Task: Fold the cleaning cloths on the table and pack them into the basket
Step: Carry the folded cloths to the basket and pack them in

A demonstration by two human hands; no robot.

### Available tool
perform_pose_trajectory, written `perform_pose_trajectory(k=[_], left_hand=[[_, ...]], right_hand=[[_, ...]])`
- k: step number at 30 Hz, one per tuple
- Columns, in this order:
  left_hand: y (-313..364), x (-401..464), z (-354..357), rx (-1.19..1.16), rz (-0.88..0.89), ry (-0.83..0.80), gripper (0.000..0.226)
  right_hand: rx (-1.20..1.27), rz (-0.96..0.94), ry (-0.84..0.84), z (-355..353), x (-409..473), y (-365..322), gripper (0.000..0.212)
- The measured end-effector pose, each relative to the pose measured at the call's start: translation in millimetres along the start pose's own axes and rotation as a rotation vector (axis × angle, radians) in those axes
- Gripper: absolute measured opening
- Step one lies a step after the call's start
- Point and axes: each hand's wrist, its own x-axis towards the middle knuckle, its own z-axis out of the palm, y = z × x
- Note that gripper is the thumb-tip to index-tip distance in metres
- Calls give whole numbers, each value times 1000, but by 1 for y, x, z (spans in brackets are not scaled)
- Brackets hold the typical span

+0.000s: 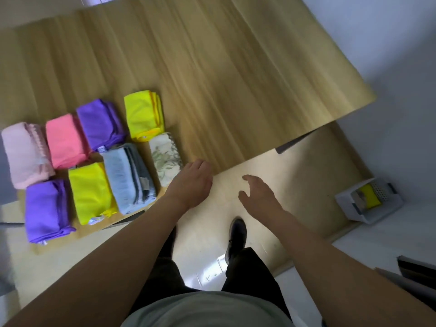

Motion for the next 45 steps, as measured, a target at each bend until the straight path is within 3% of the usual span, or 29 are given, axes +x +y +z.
perform_pose_trajectory(k=[4,9,13,19,22,25,28,32,36,40,43,45], left_hand=[[-66,-18,-21,-142,33,26,33],[-158,-44,-55,-214,100,59,51],[-217,-41,-72,-1,216,4,62],[-240,-18,-68,243,296,-334,70],[-238,-9,-63,372,321,-347,69],[-236,-9,-53,476,359,-287,61],[-227,-7,-55,574,385,-285,48],[-197,12,-67,666,383,-422,35],[-131,36,-70,372,193,-586,25],[-52,66,-46,101,6,-719,28],[15,95,-18,67,-62,-804,43],[65,114,4,125,-30,-837,39]], right_hand=[[110,91,18,38,14,-61,53],[200,140,34,75,42,-140,49],[276,196,76,91,82,-188,49],[68,347,130,122,123,-204,52],[0,421,127,129,130,-202,49],[-5,369,78,131,129,-195,44],[201,403,19,120,114,-181,39],[383,489,65,101,83,-151,35],[330,606,184,75,60,-97,34],[458,749,225,45,29,-25,31],[523,841,241,20,6,35,42],[529,894,266,-1,-9,77,45]])
